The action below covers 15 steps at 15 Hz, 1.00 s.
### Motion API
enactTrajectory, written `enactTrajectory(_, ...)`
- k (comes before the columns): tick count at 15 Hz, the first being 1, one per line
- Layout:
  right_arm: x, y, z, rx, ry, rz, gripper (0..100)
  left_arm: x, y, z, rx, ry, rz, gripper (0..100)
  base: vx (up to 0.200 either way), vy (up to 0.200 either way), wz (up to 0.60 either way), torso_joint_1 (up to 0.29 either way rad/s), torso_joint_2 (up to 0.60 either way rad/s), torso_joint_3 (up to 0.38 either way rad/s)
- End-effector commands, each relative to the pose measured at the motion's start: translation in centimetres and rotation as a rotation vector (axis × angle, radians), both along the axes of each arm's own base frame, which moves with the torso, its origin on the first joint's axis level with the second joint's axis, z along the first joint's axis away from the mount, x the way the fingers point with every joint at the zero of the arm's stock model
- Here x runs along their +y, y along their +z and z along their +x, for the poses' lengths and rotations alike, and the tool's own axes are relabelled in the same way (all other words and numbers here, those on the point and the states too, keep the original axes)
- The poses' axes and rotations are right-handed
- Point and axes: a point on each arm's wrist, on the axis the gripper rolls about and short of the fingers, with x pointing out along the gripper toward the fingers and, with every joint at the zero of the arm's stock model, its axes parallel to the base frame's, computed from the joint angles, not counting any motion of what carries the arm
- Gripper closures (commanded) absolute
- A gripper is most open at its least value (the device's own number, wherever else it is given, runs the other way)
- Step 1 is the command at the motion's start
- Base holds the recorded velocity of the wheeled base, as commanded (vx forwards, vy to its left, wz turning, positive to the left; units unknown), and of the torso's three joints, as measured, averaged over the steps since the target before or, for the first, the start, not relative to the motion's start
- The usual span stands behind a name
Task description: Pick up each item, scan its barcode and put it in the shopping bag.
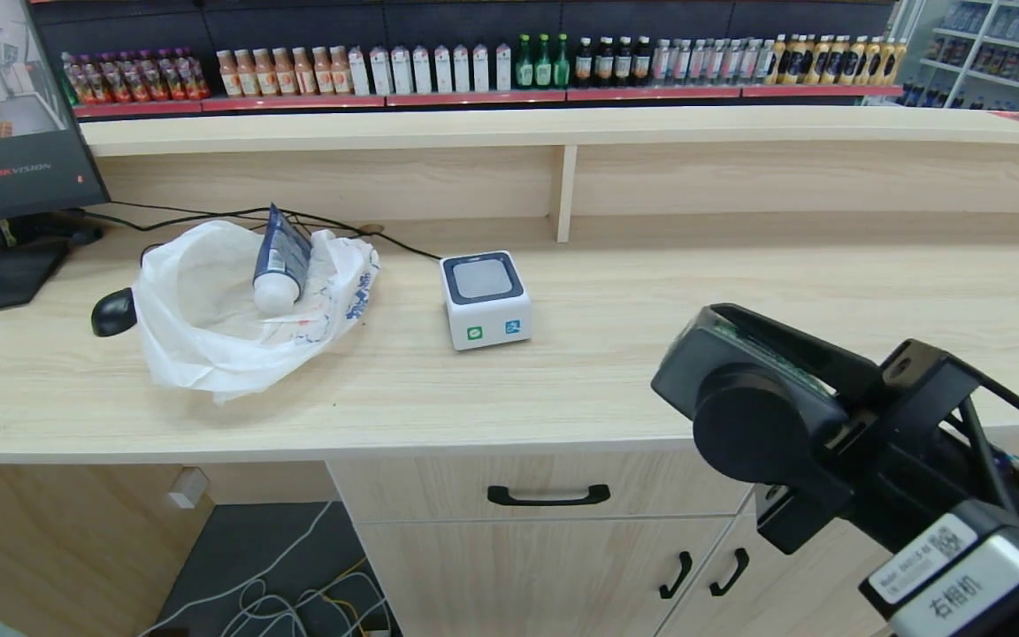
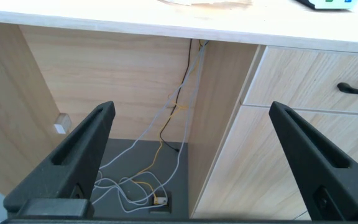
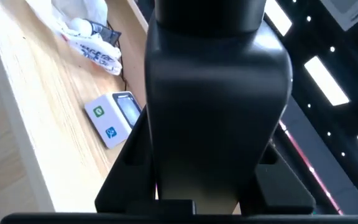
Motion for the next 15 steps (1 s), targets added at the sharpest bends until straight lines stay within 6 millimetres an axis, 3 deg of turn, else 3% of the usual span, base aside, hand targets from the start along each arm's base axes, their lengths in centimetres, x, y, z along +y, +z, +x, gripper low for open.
enactTrajectory(1, 0.48, -0.50, 0.75, 0.010, -0.005, -0.019, 100, 0.00, 0.00, 0.00, 0.000, 0.001, 0.000, 0, 0.000, 0.000, 0.00, 0.000, 0.00, 0.000)
enactTrajectory(15, 0.73, -0.85, 0.24, -0.099, 0.016, -0.123, 100, 0.00, 0.00, 0.00, 0.000, 0.001, 0.000, 0, 0.000, 0.000, 0.00, 0.000, 0.00, 0.000)
